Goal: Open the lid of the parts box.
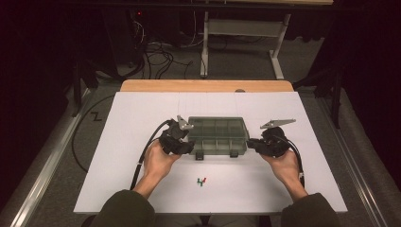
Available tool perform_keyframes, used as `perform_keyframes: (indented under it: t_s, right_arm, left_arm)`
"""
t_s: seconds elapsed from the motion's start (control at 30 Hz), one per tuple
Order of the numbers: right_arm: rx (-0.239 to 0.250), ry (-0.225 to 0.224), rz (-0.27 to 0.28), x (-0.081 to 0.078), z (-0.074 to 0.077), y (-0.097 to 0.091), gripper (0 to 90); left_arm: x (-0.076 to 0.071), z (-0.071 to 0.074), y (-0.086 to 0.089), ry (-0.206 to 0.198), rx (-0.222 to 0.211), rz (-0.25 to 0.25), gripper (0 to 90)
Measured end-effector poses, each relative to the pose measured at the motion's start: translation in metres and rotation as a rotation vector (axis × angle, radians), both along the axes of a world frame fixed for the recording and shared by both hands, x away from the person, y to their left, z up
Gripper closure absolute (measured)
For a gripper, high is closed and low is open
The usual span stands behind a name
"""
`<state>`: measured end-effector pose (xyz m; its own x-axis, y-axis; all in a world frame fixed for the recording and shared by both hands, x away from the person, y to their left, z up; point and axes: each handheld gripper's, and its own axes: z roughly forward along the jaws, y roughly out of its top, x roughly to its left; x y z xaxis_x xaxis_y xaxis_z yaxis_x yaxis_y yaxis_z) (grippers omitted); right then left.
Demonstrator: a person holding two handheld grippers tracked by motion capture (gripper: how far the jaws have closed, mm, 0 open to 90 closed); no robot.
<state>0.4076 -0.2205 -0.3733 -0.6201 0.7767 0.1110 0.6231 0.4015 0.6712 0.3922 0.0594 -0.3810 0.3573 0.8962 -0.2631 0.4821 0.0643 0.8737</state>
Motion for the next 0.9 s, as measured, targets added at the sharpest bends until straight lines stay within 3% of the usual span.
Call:
perform_keyframes:
  t_s: [0.27, 0.57, 0.9]
  right_arm:
    - [0.011, 0.034, -0.040, 0.008, -0.001, -0.001, 78.1]
    - [-0.021, 0.080, -0.074, 0.024, -0.001, 0.007, 77.5]
    - [-0.038, 0.100, -0.095, 0.033, -0.003, 0.012, 75.7]
  left_arm:
    - [0.003, 0.006, -0.001, -0.002, -0.019, -0.001, 49.6]
    - [0.007, 0.012, -0.001, 0.002, -0.049, 0.005, 49.6]
    - [0.011, 0.015, 0.000, 0.009, -0.063, 0.014, 49.8]
